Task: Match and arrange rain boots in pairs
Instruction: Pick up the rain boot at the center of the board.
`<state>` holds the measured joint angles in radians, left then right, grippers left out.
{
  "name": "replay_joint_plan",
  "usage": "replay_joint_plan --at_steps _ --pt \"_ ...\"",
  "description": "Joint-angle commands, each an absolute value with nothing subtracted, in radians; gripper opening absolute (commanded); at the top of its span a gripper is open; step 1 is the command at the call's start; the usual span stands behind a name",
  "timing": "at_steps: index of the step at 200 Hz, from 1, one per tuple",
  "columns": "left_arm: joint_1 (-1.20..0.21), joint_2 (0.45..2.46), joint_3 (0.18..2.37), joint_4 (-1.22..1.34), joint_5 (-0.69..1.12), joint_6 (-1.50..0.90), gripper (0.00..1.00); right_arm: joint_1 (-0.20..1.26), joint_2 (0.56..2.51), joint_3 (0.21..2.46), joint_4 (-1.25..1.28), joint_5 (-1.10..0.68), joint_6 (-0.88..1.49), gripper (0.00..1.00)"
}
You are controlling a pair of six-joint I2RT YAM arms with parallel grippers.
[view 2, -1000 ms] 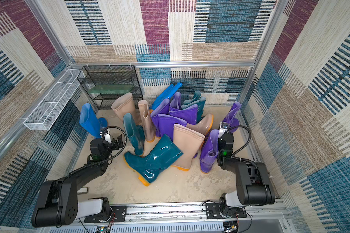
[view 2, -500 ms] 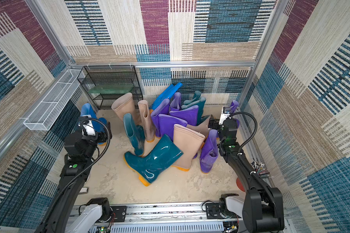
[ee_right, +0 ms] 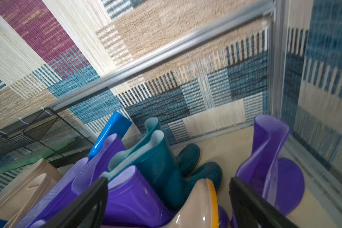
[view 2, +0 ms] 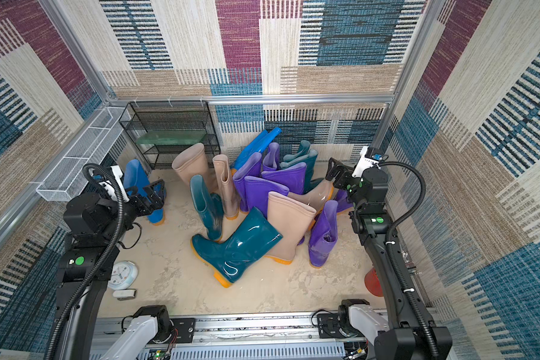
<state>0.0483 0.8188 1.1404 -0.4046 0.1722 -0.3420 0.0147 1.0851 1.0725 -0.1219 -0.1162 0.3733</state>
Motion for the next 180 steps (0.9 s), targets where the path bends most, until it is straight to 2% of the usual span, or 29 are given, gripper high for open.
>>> replay_joint_plan --at_steps 1,13,47,57,88,114,136,180 --pt "0.054 0.855 1.192 -0.363 0.26 -0.433 0.99 0.064 1.094 1.126 -0.165 -0.242 0.396 0.98" --pt "0.054 0.914 1.265 -0.409 0.303 -0.404 0.99 0.102 1.096 1.135 -0.182 -0.23 0.373 0.96" --pt "0.019 1.053 1.369 -0.418 0.405 -0.374 0.8 0.138 1.082 1.116 -0.165 -0.221 0.35 0.95" --pt "-0.022 1.093 1.402 -0.43 0.375 -0.352 0.76 0.137 1.083 1.118 -0.166 -0.221 0.349 0.95" --pt "-0.233 1.244 1.554 -0.488 0.201 -0.211 0.76 0.14 1.077 1.114 -0.165 -0.225 0.353 0.95" --pt "-0.349 1.494 1.772 -0.51 0.16 -0.127 0.73 0.139 1.056 1.072 -0.121 -0.2 0.457 0.95" --pt "-0.384 1.727 2.005 -0.543 0.198 -0.075 0.6 0.141 1.032 1.002 -0.052 -0.236 0.481 0.95" --pt "-0.428 2.139 2.496 -0.635 0.241 0.037 0.61 0.141 1.025 0.946 -0.041 -0.228 0.482 0.95"
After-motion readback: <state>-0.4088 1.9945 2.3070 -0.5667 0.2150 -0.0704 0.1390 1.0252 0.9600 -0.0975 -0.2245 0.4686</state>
